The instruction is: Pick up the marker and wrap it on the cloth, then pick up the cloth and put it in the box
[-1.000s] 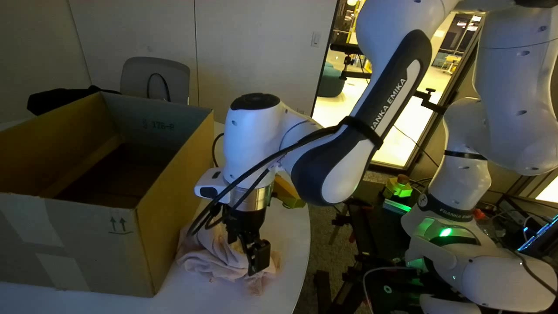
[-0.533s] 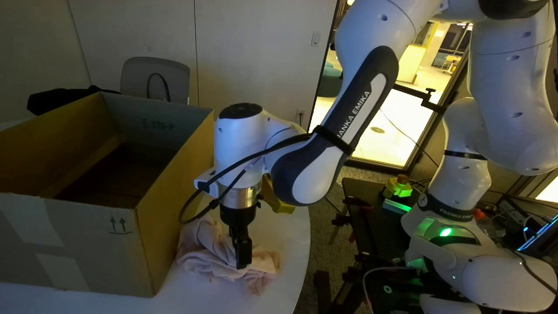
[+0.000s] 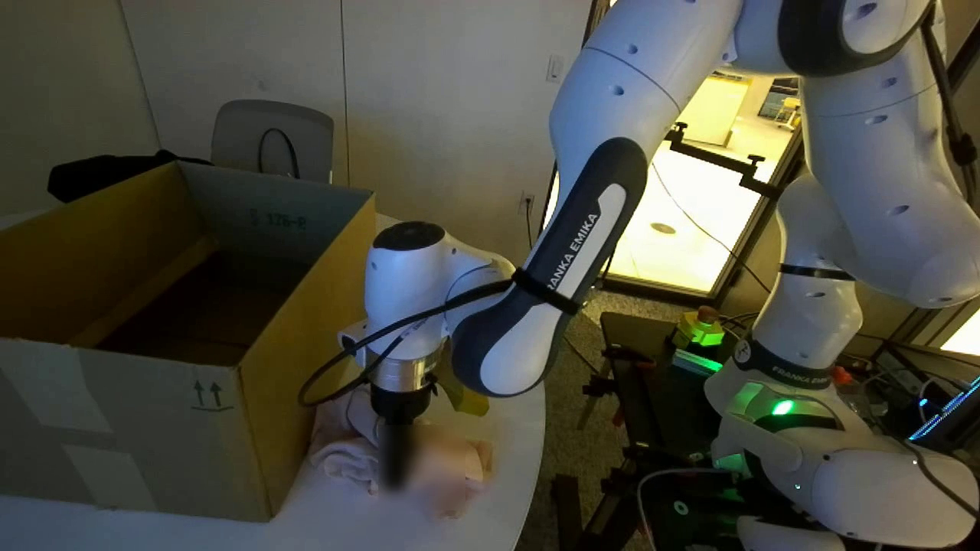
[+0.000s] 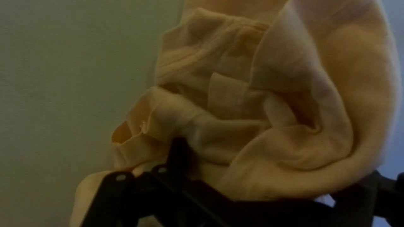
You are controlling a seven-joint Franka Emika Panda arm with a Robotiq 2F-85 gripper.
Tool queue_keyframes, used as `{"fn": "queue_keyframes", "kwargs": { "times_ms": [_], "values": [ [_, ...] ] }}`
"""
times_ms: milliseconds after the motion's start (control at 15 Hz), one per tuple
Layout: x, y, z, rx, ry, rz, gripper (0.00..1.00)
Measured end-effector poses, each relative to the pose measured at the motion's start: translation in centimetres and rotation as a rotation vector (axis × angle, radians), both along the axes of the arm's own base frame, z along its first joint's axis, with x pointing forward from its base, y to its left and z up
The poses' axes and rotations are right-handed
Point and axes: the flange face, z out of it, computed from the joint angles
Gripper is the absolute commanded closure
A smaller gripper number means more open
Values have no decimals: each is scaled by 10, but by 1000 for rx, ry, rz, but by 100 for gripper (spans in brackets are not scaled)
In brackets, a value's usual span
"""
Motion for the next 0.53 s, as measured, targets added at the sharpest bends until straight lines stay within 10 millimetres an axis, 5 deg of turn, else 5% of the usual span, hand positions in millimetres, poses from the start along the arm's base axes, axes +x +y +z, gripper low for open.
{"fn": "queue_keyframes", "kwargs": {
  "times_ms": [133, 267, 533],
  "values": [
    [-1, 0, -8, -10, -14, -33, 0],
    [-4, 3, -11, -30, -19, -44, 25],
    [-8, 10, -11, -70, -27, -33, 59]
  ]
}}
